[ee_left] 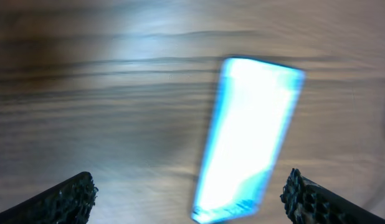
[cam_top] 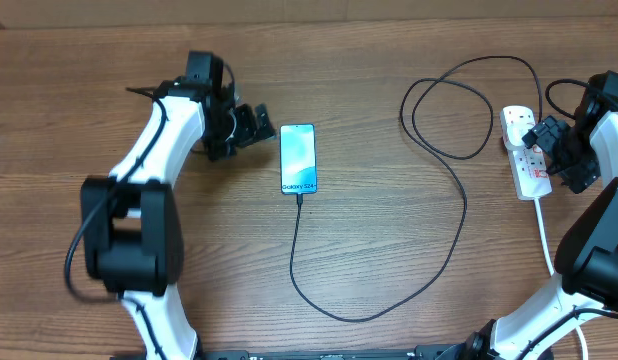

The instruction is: Plug charger to phone and switch on socket

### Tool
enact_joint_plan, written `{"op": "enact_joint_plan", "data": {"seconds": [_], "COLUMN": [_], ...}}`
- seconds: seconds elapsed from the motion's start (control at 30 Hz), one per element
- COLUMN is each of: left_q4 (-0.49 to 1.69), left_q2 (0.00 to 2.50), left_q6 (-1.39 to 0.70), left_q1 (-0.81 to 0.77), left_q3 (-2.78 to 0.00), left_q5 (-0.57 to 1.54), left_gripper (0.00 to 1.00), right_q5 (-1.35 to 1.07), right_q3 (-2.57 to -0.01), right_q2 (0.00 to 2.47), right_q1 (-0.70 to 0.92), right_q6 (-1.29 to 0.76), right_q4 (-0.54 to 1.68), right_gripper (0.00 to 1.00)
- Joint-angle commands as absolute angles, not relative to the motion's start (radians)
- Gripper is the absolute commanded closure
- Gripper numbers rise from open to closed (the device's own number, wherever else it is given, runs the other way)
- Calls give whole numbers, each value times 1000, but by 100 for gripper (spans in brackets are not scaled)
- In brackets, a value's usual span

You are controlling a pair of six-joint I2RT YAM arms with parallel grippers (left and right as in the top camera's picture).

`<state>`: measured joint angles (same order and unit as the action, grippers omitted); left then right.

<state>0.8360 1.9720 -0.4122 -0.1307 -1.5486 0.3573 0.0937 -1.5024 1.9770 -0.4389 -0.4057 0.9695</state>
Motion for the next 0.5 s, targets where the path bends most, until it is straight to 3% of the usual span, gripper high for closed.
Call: {"op": "enact_joint_plan", "data": {"seconds": [0.0,0.47], "left_q4": [833,833], "left_q2": [1833,1637], "left_q6": [-397,-397], "left_q1": [-166,-278], "left_q3": [-1554,-1554], "left_q5": [347,348], "left_gripper": [0,1], "right_q5": [104,104], "right_q3": [-1520,-1520], "right_q2": [1987,1987], "right_q1": [-445,-445], "right_q6": [-388,-388], "right_q4": [966,966], "right_gripper": [0,0]}}
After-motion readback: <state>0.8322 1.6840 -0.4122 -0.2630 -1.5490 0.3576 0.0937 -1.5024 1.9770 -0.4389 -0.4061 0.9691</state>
